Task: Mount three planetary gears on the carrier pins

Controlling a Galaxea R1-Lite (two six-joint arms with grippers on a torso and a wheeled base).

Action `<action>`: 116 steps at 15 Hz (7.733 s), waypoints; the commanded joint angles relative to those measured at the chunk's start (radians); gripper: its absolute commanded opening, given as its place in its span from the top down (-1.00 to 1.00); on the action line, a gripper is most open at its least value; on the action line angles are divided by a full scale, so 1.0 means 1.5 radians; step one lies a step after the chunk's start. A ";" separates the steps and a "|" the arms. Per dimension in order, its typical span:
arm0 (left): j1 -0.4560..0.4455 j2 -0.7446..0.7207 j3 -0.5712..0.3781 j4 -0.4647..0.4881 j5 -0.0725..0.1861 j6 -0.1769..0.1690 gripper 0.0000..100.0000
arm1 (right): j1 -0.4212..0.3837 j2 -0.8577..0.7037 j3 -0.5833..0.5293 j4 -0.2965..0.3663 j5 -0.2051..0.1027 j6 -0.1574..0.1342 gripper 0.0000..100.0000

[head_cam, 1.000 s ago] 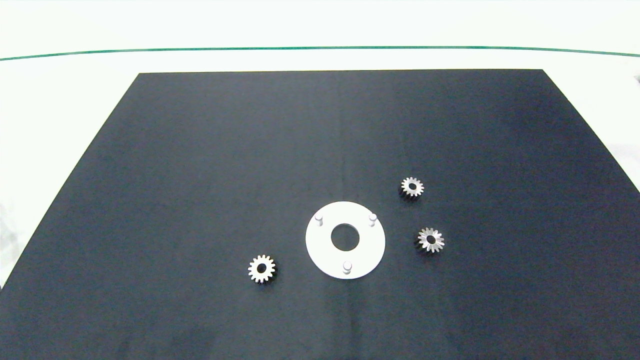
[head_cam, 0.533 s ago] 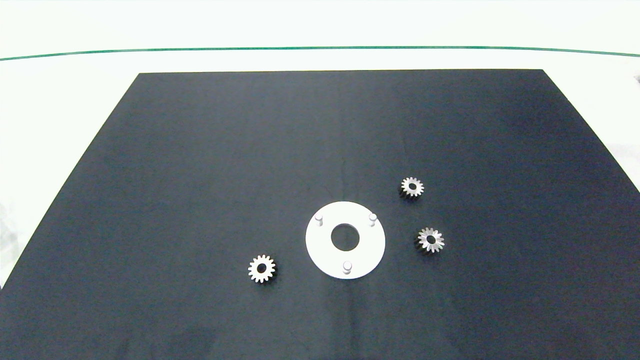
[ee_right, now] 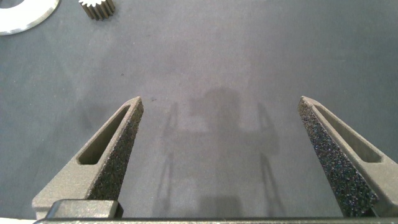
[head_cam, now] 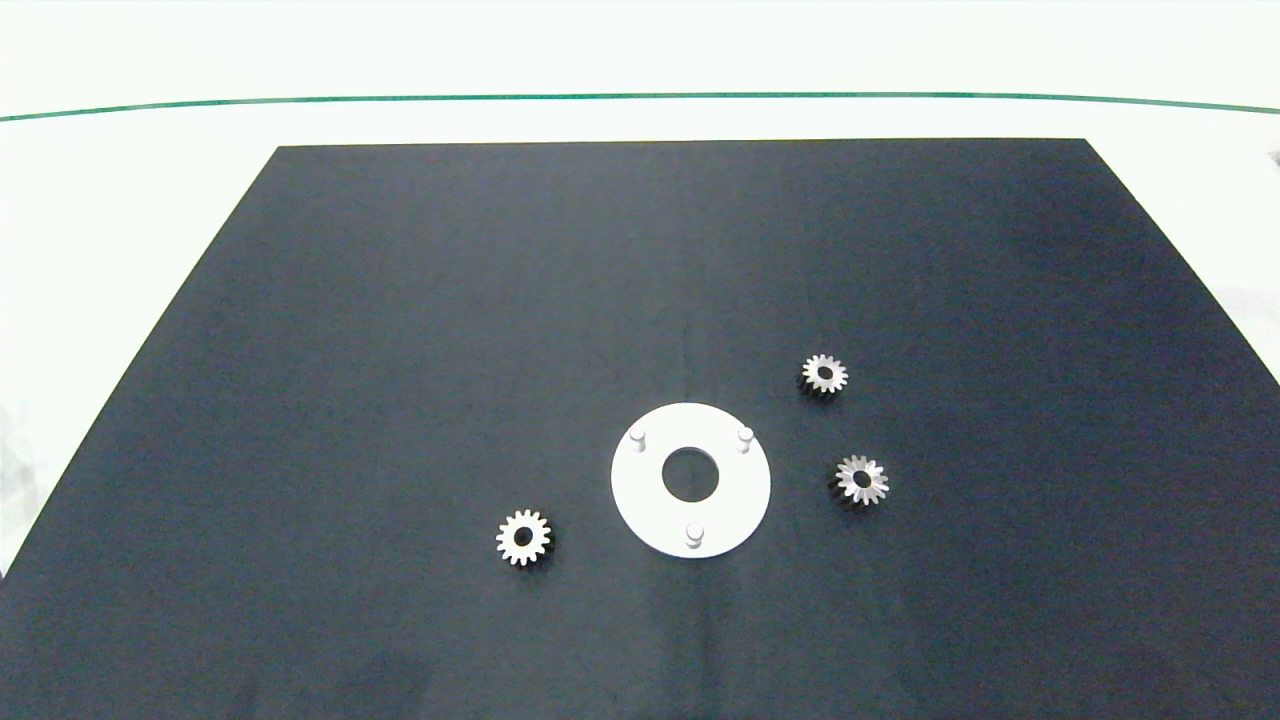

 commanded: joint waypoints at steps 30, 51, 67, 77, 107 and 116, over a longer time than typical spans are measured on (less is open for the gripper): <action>-0.052 0.782 -0.823 0.504 0.113 0.041 -1.00 | 0.248 0.801 -0.650 0.180 0.010 -0.131 -1.00; -0.066 0.776 -0.814 0.505 0.113 0.041 -1.00 | 0.325 0.991 -0.736 0.210 -0.046 -0.169 -1.00; -0.071 0.761 -0.812 0.505 0.113 0.043 -1.00 | 0.350 1.096 -0.777 0.211 -0.060 -0.162 -1.00; -0.071 0.756 -0.812 0.505 0.113 0.043 -1.00 | 0.339 1.128 -0.782 0.207 -0.061 -0.160 -1.00; -0.071 0.746 -0.813 0.504 0.113 0.044 -1.00 | 0.346 1.138 -0.775 0.194 -0.080 -0.162 0.19; -0.072 0.720 -0.813 0.504 0.116 0.055 -1.00 | 0.429 1.084 -0.794 0.193 -0.100 -0.134 0.55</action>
